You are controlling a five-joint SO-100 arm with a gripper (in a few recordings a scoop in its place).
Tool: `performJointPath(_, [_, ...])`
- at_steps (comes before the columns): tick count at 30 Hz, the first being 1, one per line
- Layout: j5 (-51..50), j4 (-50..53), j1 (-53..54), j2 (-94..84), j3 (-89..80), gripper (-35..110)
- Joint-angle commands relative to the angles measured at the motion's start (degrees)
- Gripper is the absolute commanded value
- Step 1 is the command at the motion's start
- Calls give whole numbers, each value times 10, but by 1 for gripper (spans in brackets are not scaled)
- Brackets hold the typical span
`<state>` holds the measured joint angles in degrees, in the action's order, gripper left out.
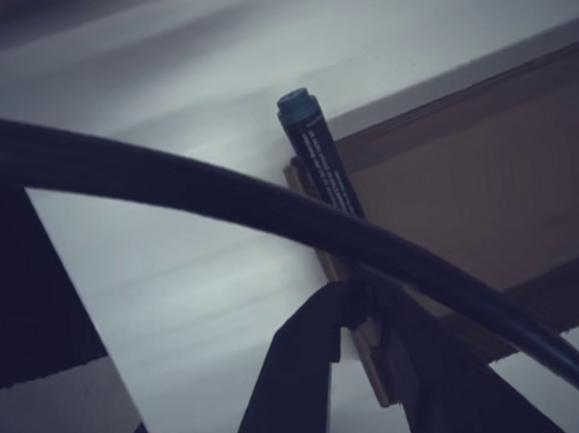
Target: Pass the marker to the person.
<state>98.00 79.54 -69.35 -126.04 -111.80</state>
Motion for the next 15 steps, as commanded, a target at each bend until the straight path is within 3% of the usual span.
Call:
performJointPath(1, [5, -11, 18, -20, 1, 4])
performJointPath(15, [17, 11, 54, -7, -12, 18])
